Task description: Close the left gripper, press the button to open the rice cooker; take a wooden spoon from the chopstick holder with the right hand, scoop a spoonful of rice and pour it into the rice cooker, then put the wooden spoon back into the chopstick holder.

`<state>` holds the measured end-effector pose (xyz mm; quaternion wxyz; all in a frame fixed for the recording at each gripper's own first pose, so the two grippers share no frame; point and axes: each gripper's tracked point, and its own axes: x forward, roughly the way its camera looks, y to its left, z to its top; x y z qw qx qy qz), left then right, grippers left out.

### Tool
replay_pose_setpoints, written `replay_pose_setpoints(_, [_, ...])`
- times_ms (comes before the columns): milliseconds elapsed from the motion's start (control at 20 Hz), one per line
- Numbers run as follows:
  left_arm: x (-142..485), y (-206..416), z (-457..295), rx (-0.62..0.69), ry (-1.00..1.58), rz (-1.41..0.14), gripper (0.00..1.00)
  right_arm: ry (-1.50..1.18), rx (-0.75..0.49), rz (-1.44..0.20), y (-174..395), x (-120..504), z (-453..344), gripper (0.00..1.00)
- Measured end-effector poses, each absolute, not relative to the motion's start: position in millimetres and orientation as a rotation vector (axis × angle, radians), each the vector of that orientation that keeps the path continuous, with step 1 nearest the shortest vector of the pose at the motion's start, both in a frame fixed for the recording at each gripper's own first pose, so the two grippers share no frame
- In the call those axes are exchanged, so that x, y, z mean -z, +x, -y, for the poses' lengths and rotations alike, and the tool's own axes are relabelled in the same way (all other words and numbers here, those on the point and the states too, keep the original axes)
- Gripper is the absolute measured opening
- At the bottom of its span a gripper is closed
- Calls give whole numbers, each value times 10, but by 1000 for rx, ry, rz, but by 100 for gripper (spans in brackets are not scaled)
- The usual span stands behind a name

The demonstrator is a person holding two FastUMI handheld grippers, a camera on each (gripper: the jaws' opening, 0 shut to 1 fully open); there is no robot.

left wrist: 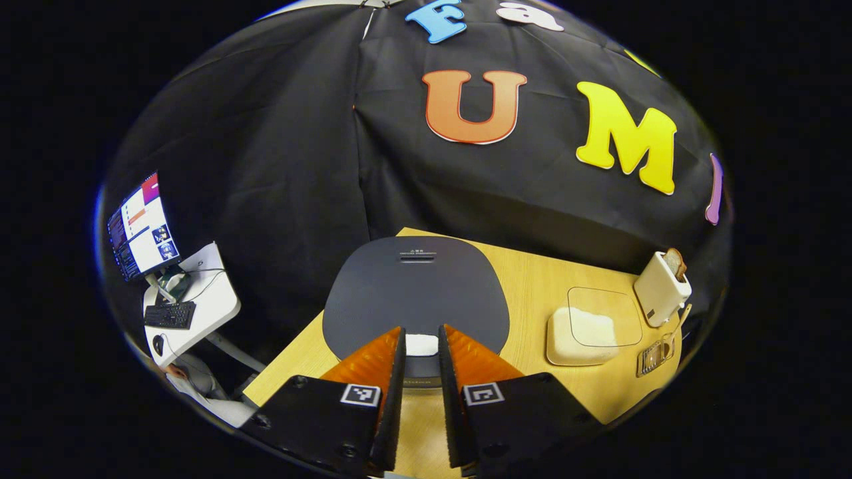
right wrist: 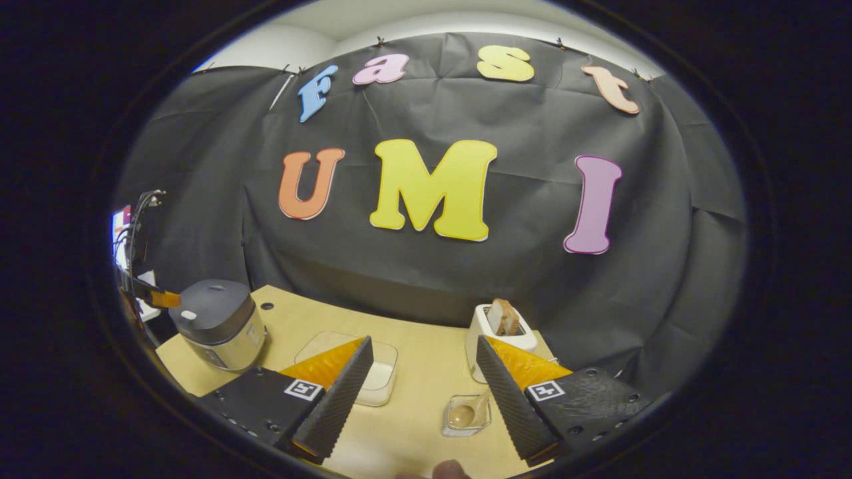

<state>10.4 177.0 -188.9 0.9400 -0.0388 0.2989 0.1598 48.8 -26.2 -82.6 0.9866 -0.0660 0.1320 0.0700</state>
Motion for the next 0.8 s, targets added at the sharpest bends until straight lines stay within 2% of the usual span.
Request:
replay_pose_setpoints(50, [1940, 114, -1789, -322, -85, -623, 24, -142, -136, -261, 495, 822, 280, 95])
replay_pose_setpoints(350, [2116, 208, -1723, -264, -98, -683, 3, -149, -122, -274, 507, 874, 323, 95])
replay_pose_setpoints(800, [2245, 193, -1768, -303, -148, -693, 3, -145, -111, -281, 512, 917, 336, 95])
